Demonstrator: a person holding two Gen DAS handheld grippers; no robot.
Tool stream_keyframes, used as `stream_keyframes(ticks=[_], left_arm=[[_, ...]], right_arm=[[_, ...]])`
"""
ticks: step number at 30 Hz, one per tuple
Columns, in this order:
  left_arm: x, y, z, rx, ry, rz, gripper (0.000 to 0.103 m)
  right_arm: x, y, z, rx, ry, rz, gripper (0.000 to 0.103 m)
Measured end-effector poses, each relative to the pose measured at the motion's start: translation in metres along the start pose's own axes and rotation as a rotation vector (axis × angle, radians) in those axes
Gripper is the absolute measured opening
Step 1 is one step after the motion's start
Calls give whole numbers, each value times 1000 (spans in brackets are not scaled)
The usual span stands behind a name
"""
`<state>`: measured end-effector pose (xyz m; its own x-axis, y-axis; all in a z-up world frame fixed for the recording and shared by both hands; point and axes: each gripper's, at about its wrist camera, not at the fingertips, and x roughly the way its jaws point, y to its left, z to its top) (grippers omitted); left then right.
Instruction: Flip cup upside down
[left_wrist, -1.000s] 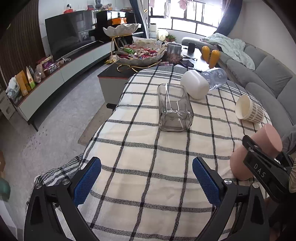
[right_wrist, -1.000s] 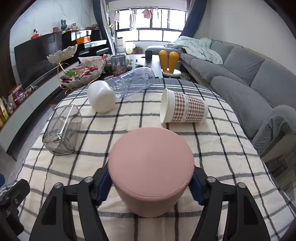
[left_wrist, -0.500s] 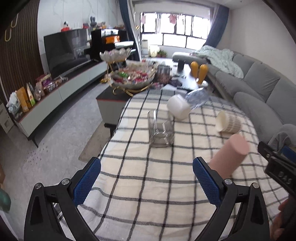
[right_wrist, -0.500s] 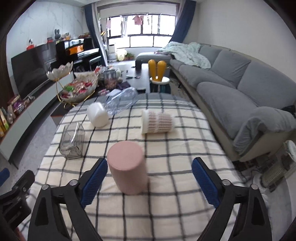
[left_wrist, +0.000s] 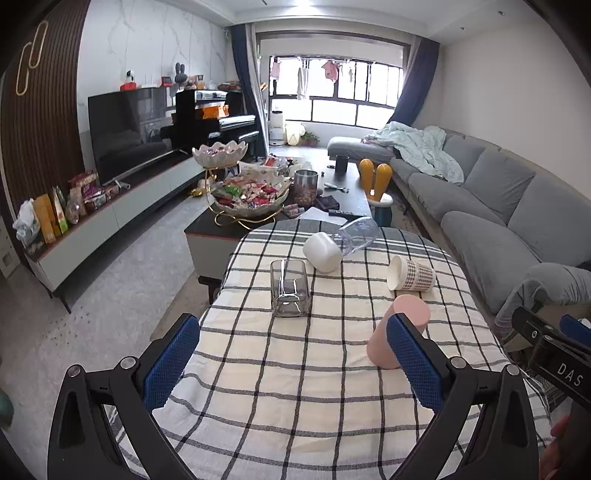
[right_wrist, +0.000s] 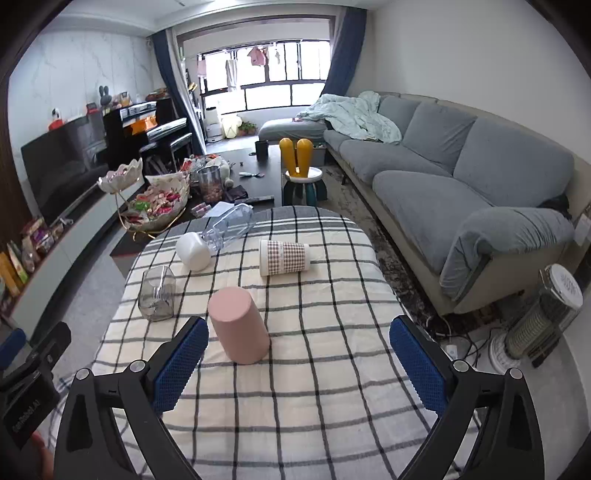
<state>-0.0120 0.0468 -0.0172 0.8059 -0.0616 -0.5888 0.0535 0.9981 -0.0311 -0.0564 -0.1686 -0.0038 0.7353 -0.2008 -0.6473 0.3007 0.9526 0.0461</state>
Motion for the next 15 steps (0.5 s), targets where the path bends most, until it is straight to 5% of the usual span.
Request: stream_keyframes(ticks=[15], left_arm=[[-14,-9,-1,36,-6,-1,103]], right_arm=[[-20,-4,-2,-1,-47,4,99]])
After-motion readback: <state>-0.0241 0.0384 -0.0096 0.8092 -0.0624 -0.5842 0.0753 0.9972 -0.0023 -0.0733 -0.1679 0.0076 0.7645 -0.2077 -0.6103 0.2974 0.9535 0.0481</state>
